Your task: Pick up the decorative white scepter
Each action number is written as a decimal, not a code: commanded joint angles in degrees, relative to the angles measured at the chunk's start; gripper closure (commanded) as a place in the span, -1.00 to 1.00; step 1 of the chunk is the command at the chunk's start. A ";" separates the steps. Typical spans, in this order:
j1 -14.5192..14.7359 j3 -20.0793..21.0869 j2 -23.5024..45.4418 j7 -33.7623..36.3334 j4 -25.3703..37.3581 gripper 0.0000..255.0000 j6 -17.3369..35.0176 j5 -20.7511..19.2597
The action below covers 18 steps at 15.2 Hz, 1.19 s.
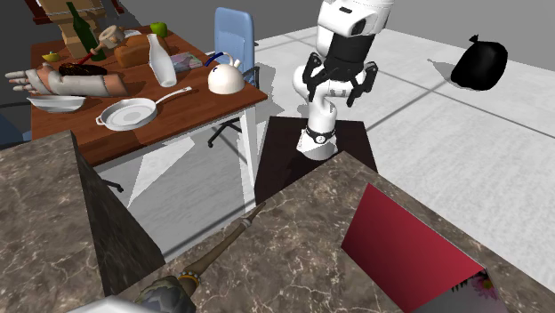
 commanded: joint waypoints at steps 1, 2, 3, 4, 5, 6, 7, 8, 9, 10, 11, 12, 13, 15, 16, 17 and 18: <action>0.00 0.00 0.00 0.00 0.00 -1.00 0.00 0.00; -0.49 -0.33 1.44 0.75 -0.03 -1.00 2.15 0.03; -0.96 -0.67 2.92 1.48 0.02 -1.00 4.27 0.07; -1.43 -1.00 4.44 2.20 0.14 -1.00 6.36 0.11; -1.90 -1.34 6.00 2.90 0.34 -1.00 8.41 0.16; -2.34 -1.69 7.60 3.59 0.60 -1.00 10.43 0.21; -2.78 -2.04 9.22 4.26 0.94 -1.00 12.41 0.28; -3.20 -2.39 10.87 4.92 1.34 -1.00 14.35 0.35; -3.61 -2.75 12.54 5.55 1.81 -1.00 16.24 0.44; -3.99 -3.12 14.23 6.17 2.35 -1.00 18.09 0.55; -4.37 -3.50 15.94 6.77 2.95 -1.00 19.89 0.67; -4.74 -3.88 17.66 7.35 3.62 -1.00 21.64 0.82; -5.10 -4.25 19.39 7.90 4.34 -1.00 23.33 1.00; -5.78 -5.03 22.87 8.93 5.98 -1.00 26.58 1.43; -6.09 -5.43 24.62 9.41 6.88 -1.00 28.12 1.69; -6.40 -5.83 26.37 9.86 7.84 -1.00 29.60 1.99; -6.69 -6.24 28.13 10.29 8.86 -1.00 31.03 2.33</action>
